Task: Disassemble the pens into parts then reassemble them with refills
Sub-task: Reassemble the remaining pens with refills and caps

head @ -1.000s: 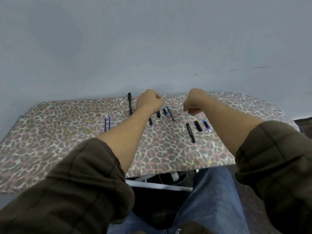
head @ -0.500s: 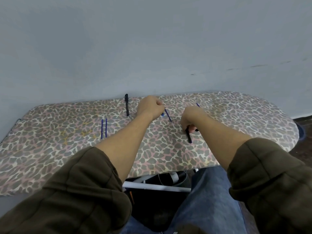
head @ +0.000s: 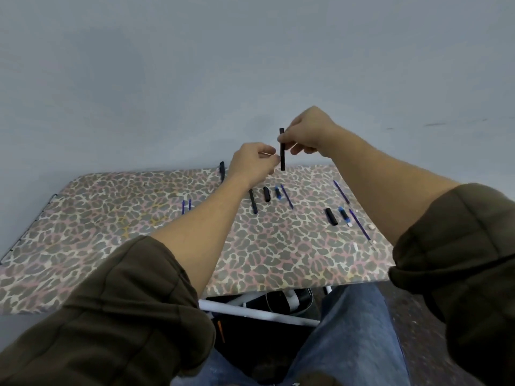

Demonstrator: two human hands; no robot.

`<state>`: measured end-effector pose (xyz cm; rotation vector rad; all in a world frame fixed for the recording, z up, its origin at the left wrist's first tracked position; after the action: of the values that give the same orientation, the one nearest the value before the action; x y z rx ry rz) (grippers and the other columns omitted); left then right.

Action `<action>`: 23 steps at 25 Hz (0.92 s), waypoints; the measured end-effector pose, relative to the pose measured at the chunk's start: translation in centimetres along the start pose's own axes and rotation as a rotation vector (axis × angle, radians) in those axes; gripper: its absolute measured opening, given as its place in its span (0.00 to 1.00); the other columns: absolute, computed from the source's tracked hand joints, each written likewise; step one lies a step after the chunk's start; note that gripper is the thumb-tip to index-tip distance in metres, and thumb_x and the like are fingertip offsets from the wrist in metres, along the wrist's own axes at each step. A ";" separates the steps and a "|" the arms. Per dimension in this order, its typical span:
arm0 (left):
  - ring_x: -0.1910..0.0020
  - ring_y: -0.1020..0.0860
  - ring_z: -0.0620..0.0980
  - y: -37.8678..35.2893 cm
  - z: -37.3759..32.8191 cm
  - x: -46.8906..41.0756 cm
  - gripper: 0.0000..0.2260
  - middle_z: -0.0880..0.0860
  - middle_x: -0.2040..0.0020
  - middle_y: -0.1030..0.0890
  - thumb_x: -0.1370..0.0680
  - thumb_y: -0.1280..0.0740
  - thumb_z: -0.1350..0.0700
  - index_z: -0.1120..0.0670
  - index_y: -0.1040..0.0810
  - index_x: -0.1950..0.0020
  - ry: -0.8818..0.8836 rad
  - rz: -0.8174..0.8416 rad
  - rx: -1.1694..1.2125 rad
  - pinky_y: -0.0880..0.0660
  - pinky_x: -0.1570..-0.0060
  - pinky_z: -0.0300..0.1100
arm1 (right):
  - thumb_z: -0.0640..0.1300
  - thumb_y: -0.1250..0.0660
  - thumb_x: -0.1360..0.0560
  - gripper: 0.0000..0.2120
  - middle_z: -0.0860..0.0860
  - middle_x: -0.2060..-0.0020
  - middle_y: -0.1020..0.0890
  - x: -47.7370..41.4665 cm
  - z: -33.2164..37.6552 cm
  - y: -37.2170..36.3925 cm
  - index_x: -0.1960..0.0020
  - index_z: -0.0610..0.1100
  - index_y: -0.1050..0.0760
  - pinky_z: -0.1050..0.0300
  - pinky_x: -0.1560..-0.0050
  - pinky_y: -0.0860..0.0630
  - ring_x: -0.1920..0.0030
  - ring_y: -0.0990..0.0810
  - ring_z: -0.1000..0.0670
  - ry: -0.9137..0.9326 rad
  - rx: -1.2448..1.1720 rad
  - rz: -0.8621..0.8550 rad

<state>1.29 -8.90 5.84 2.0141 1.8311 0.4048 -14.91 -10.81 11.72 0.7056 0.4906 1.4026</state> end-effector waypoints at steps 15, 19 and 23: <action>0.59 0.16 0.47 14.4 4.0 2.9 0.06 0.47 0.62 0.14 0.22 0.27 0.48 0.50 0.14 0.53 -0.021 -0.443 -0.118 0.18 0.53 0.48 | 0.54 0.26 0.25 0.13 0.52 0.59 0.12 3.1 11.0 -11.4 0.53 0.44 0.14 0.59 0.68 0.24 0.65 0.14 0.53 0.208 -0.151 0.086; 0.62 0.20 0.41 18.2 7.3 3.5 0.07 0.46 0.56 0.13 0.23 0.26 0.50 0.50 0.14 0.48 0.025 -0.544 -0.148 0.23 0.55 0.38 | 0.52 0.30 0.21 0.14 0.49 0.57 0.12 2.0 10.5 -16.2 0.49 0.40 0.16 0.56 0.63 0.20 0.62 0.13 0.49 0.132 -0.162 0.122; 0.66 0.23 0.34 19.8 9.9 3.5 0.07 0.46 0.56 0.13 0.23 0.26 0.51 0.51 0.14 0.47 0.053 -0.559 -0.162 0.27 0.60 0.31 | 0.44 0.30 0.21 0.10 0.45 0.60 0.11 1.1 8.8 -21.4 0.53 0.37 0.16 0.57 0.68 0.21 0.63 0.12 0.46 0.058 0.039 0.221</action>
<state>23.67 -7.78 6.20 1.3194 2.2059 0.4200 6.56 -11.57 3.00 0.7709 0.4977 1.6278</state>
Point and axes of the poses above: each hand's wrist, its own x-axis away from the middle knuckle, its own y-axis out of the back of the hand, z = x × y, the point moved 7 cm from there along -x, towards the middle knuckle
